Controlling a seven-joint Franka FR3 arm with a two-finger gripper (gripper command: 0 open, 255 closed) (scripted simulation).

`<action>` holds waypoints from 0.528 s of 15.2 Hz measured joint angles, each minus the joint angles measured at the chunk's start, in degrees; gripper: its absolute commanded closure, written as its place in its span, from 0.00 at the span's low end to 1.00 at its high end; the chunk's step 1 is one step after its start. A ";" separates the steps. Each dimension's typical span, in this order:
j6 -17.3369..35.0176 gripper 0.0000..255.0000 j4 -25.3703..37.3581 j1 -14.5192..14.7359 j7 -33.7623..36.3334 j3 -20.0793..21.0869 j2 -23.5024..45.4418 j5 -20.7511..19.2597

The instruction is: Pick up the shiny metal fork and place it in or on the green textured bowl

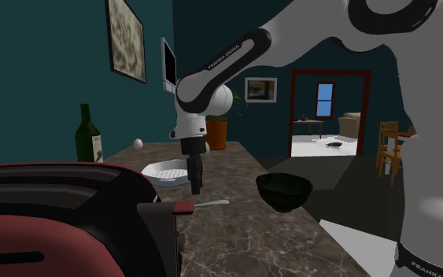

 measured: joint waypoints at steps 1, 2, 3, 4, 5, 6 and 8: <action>0.64 0.00 -0.32 0.03 -0.21 0.05 0.38 0.04; 1.25 0.00 -0.57 0.09 -0.27 0.11 0.75 0.08; 2.17 0.00 -1.29 0.14 -0.38 0.16 0.98 0.15; 2.86 0.00 -1.56 0.20 -0.41 0.21 1.40 0.21; 3.47 0.00 -1.94 0.29 -0.38 0.27 1.63 0.26; 4.08 0.00 -2.35 0.30 -0.47 0.29 1.83 0.31; 4.59 0.00 -2.67 0.33 -0.50 0.32 2.00 0.35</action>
